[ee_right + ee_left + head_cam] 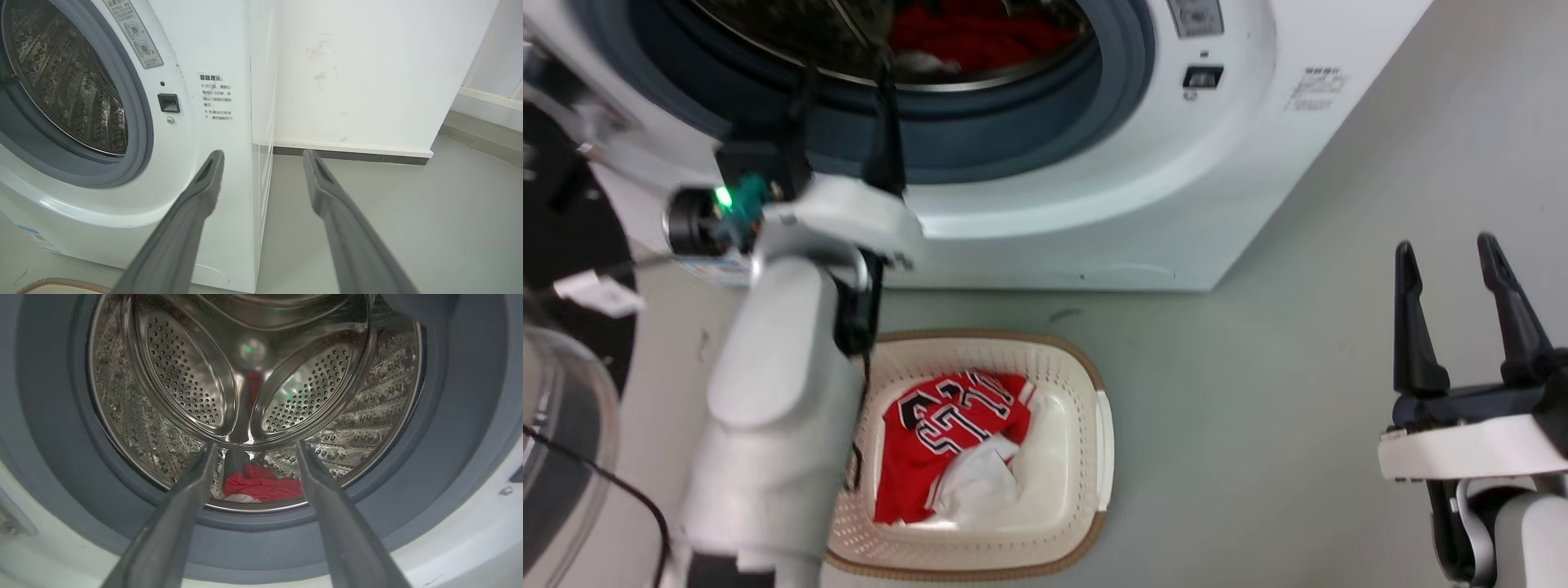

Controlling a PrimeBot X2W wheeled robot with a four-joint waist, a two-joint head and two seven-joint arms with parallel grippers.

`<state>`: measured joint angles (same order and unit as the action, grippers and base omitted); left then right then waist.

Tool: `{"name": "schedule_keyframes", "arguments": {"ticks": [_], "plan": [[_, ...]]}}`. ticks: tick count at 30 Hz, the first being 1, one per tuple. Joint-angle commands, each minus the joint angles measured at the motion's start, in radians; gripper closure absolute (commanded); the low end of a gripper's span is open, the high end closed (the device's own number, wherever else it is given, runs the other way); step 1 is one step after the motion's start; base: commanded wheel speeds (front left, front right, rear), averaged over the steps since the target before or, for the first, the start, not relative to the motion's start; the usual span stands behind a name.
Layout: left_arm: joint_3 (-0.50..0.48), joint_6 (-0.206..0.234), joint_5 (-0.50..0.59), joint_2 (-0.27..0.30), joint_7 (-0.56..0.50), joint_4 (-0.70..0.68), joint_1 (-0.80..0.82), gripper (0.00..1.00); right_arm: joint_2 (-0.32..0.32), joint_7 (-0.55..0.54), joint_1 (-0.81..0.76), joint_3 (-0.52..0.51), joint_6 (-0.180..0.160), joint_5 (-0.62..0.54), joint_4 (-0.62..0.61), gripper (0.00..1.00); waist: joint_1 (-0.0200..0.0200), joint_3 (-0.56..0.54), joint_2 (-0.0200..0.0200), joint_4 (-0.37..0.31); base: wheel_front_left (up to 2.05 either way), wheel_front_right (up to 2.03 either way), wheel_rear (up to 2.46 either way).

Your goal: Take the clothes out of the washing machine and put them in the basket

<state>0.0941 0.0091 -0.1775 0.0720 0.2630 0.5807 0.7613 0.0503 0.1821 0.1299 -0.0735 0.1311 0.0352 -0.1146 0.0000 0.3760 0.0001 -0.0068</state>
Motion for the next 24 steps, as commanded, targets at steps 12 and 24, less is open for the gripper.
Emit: {"name": "schedule_keyframes", "arguments": {"ticks": [12,24], "plan": [[-0.017,0.022,0.017,0.073,-0.039,0.309,0.400,0.00,-0.001,0.044,0.112,0.071,-0.001,0.036,0.009,0.00,0.0000,0.253,-0.0001,-0.102,0.00,0.00,0.00],[0.031,0.029,0.071,0.192,-0.180,0.521,0.724,0.00,-0.001,0.077,0.167,0.170,-0.001,0.094,0.060,0.00,0.0000,0.377,-0.0001,-0.206,0.00,0.00,0.00]]}}
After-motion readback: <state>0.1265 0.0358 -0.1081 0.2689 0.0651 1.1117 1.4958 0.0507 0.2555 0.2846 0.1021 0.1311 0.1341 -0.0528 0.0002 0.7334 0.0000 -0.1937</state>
